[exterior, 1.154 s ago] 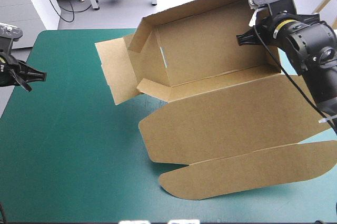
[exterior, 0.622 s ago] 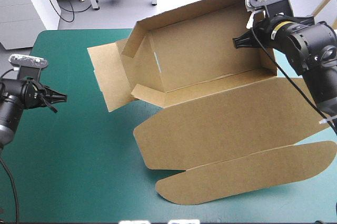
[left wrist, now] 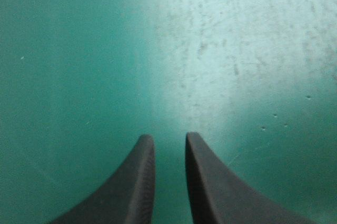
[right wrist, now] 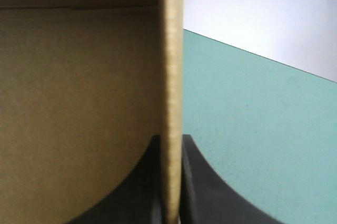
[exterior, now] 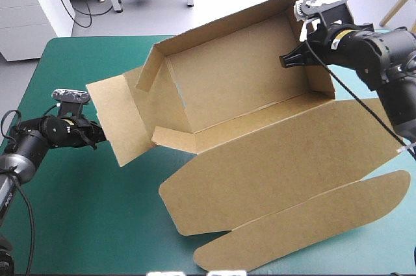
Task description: Fold the box
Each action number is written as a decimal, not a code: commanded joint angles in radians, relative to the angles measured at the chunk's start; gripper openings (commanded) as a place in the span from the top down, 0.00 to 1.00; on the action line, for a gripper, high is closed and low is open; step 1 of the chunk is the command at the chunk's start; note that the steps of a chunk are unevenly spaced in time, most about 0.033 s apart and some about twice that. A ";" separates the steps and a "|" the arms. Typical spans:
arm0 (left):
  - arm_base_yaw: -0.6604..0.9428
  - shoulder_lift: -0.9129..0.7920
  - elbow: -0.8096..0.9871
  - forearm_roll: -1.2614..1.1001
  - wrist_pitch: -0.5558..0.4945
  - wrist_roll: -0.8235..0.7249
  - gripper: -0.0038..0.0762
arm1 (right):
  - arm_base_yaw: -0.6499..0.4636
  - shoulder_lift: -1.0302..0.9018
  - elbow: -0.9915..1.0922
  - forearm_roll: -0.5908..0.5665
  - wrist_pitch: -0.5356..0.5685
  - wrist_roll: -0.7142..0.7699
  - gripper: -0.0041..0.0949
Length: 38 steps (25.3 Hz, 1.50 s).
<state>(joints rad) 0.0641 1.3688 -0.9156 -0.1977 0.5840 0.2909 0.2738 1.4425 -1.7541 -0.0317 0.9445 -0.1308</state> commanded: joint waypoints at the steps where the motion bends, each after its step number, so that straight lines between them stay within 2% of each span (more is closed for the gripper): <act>1: -0.002 -0.022 -0.024 -0.111 -0.053 0.080 0.76 | -0.120 -0.041 -0.033 0.218 -0.056 -0.116 0.98; 2: -0.002 -0.017 -0.024 -0.154 -0.053 0.109 0.76 | -0.186 -0.041 -0.033 0.336 -0.027 -0.202 0.98; 4: -0.002 -0.008 -0.024 -0.282 -0.046 0.199 0.76 | -0.298 -0.039 -0.033 0.500 0.048 -0.318 0.98; 7: -0.002 0.015 -0.024 -0.520 -0.008 0.371 0.76 | -0.410 -0.039 -0.033 0.658 0.104 -0.411 0.98; 9: -0.002 0.043 -0.024 -0.762 0.067 0.551 0.76 | -0.476 -0.039 -0.033 0.752 0.155 -0.469 0.98; 11: 0.001 0.057 -0.024 -0.869 0.100 0.612 0.74 | -0.501 -0.039 -0.033 0.776 0.162 -0.480 0.98; 13: 0.011 0.074 -0.024 -0.980 0.148 0.667 0.68 | -0.510 -0.039 -0.033 0.784 0.165 -0.482 0.98; 16: 0.059 0.102 -0.031 -1.174 0.315 0.794 0.48 | -0.512 -0.039 -0.033 0.801 0.163 -0.488 0.98; 21: 0.105 0.121 -0.048 -1.276 0.492 0.832 0.35 | -0.512 -0.036 -0.033 0.808 0.161 -0.488 0.98; 27: 0.106 0.123 -0.093 -1.325 0.582 0.832 0.33 | -0.512 0.005 -0.033 0.856 0.170 -0.486 0.98; 32: 0.106 0.123 -0.138 -1.408 0.670 0.832 0.32 | -0.479 0.036 -0.033 0.846 0.160 -0.479 0.98; 35: 0.106 0.123 -0.172 -1.430 0.716 0.809 0.32 | -0.433 0.047 -0.033 0.832 0.103 -0.463 0.98; 38: 0.106 0.123 -0.201 -1.427 0.718 0.807 0.32 | -0.380 0.050 -0.033 0.766 0.023 -0.420 0.98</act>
<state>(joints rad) 0.1682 1.5244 -1.0664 -1.5399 1.1798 1.1085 -0.1408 1.5283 -1.7558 0.7134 1.0843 -0.6014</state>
